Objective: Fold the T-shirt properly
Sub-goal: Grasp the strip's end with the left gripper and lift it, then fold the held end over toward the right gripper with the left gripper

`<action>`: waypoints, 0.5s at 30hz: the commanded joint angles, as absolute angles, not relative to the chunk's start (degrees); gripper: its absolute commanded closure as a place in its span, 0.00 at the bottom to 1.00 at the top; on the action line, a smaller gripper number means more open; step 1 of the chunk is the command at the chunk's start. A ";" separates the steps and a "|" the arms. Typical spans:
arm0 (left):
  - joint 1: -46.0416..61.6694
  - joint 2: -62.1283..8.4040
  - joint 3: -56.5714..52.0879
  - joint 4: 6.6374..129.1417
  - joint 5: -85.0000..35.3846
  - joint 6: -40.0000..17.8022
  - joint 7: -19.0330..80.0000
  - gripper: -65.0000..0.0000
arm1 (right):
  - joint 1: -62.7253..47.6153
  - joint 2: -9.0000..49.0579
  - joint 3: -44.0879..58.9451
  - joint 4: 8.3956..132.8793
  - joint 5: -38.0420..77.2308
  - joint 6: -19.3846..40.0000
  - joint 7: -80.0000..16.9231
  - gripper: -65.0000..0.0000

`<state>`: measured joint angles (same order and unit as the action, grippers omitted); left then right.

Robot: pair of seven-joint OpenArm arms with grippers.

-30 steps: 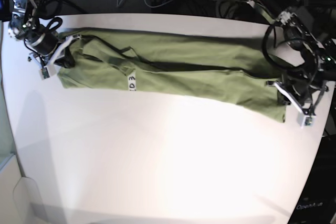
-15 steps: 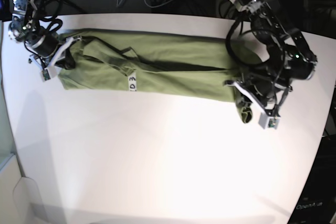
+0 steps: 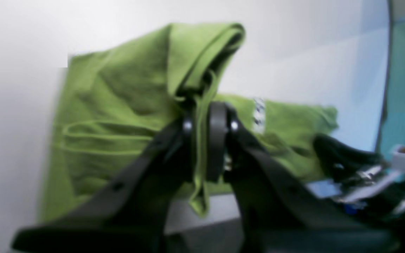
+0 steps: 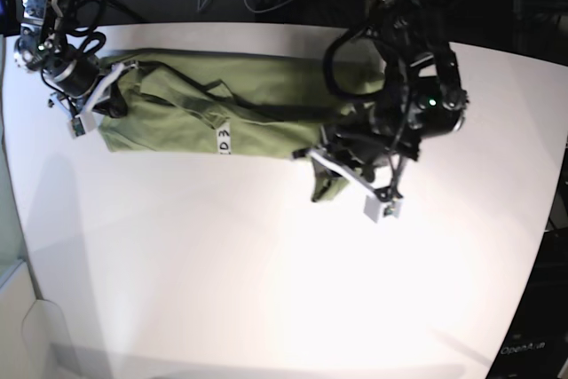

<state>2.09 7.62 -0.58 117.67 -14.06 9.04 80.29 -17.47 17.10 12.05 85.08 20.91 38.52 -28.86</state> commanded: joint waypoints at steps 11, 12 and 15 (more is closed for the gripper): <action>1.36 3.65 15.60 118.29 -15.08 36.18 79.60 0.96 | -17.89 17.63 11.38 85.14 18.86 38.81 -31.43 1.00; 1.36 3.74 15.60 118.29 -15.08 36.26 79.60 0.96 | -17.89 17.63 10.59 85.14 18.86 38.81 -31.34 1.00; 0.92 5.23 15.25 118.11 -14.55 36.26 79.43 0.96 | -17.98 17.71 9.45 85.14 18.86 38.81 -31.08 1.00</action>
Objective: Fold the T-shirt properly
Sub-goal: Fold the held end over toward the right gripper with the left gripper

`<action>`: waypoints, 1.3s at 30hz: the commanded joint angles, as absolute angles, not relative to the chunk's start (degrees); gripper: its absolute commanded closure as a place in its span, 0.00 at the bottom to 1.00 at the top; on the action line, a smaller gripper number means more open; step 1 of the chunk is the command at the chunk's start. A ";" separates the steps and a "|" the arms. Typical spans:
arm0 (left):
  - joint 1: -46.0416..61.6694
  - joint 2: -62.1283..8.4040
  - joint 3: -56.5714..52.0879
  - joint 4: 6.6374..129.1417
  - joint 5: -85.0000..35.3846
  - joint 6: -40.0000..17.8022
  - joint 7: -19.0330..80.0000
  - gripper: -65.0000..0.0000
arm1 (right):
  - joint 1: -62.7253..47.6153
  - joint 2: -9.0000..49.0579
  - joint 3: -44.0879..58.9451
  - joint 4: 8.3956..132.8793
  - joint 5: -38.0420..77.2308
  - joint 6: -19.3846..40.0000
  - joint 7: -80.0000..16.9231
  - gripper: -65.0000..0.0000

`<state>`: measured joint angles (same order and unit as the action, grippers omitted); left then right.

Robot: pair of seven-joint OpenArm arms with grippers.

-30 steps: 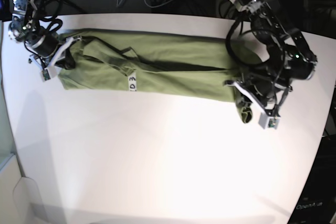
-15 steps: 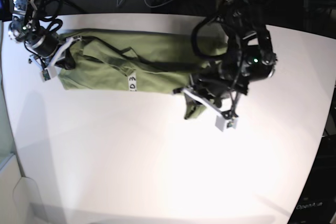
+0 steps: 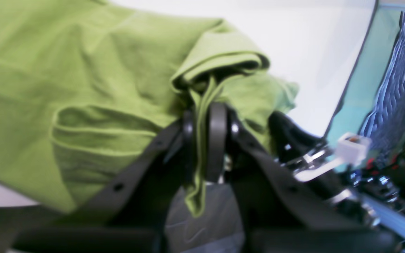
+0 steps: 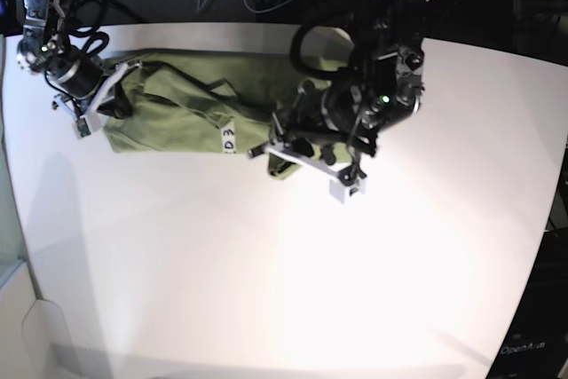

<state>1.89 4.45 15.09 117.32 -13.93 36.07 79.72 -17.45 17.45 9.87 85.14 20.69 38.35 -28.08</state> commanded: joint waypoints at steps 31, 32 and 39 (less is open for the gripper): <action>2.86 4.09 28.00 115.56 -15.16 35.91 63.43 0.95 | -18.24 18.42 8.31 85.14 18.86 38.81 -30.99 1.00; 2.86 4.00 28.00 115.56 -15.16 35.91 63.34 0.95 | -18.24 18.42 8.31 85.14 18.86 38.81 -30.99 1.00; 3.12 3.12 27.82 115.03 -14.99 35.91 63.16 0.79 | -18.24 18.42 8.31 85.14 18.86 38.81 -30.99 1.00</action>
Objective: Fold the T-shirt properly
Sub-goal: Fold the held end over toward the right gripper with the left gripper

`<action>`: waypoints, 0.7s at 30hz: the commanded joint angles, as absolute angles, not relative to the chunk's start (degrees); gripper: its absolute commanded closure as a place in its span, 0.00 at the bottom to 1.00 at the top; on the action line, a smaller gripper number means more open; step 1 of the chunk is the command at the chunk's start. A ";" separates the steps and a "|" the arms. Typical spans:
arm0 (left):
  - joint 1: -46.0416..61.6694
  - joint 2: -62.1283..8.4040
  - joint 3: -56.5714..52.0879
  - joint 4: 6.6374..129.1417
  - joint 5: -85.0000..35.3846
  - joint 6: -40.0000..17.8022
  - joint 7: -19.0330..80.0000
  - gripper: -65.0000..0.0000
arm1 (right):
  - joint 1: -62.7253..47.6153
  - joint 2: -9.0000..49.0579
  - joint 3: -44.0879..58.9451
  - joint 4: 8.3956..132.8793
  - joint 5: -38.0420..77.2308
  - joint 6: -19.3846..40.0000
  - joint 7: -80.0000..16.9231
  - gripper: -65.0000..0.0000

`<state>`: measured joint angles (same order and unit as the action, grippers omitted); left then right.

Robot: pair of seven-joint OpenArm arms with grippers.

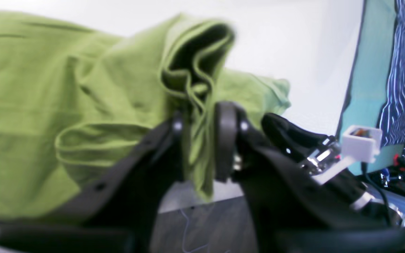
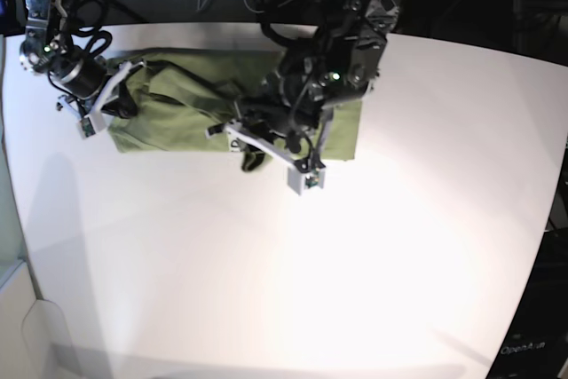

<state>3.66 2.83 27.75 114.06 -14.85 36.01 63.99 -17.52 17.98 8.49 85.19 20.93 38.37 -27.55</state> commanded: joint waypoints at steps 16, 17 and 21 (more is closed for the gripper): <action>4.97 -0.84 25.45 114.95 -15.08 36.00 62.90 0.75 | -18.33 18.42 8.40 85.14 18.86 38.81 -31.08 1.00; 5.49 -0.84 24.40 114.95 -15.16 35.91 62.90 0.75 | -18.33 18.42 8.40 85.14 18.86 38.81 -31.08 1.00; 7.16 -1.80 23.16 114.95 -15.16 35.82 62.90 0.76 | -18.33 18.33 8.40 85.14 18.86 38.81 -31.08 1.00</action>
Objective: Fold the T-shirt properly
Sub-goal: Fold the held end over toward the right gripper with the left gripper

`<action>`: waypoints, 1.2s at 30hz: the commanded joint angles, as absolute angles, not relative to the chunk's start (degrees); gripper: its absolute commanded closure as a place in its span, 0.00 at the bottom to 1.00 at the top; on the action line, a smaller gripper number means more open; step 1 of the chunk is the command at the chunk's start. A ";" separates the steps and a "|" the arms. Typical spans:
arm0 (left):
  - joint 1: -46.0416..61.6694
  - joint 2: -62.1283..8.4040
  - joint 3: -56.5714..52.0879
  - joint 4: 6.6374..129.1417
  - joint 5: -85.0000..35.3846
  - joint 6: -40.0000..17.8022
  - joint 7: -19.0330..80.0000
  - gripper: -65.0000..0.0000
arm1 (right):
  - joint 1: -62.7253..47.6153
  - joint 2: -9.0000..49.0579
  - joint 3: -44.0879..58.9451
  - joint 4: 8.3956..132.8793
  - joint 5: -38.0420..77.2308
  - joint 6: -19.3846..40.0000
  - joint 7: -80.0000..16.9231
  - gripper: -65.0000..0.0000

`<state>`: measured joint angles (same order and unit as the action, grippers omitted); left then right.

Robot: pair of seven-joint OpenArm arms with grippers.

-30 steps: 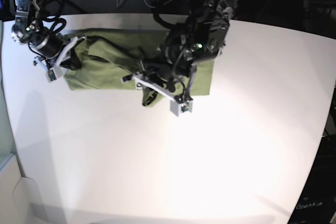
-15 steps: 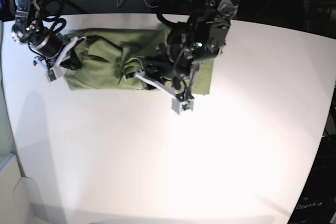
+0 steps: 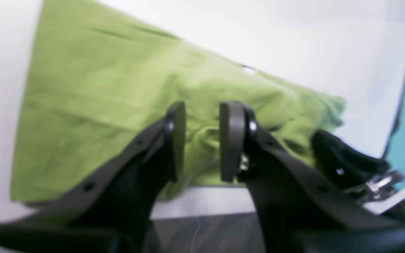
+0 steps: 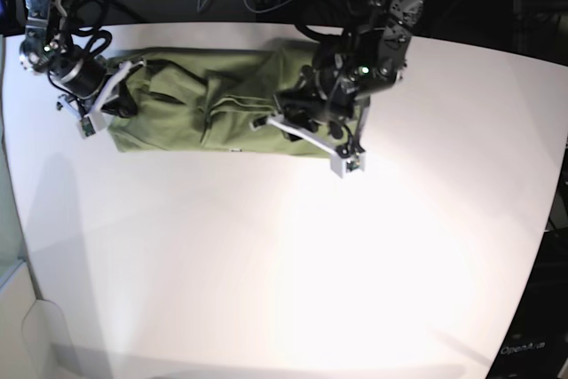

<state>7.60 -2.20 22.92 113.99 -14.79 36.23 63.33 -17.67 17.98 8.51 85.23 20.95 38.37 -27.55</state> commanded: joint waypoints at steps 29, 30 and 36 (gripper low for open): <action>2.86 -5.67 33.54 103.96 -32.66 36.18 55.96 0.97 | -18.42 18.24 8.40 85.23 18.95 38.81 -31.43 1.00; 2.77 -6.64 33.01 104.75 -33.36 36.18 55.87 0.97 | -18.42 18.24 8.40 85.23 18.95 38.81 -31.43 1.00; 3.74 -10.68 26.86 109.85 -33.89 36.18 54.20 0.97 | -18.33 18.24 8.40 85.23 18.95 38.81 -31.43 1.00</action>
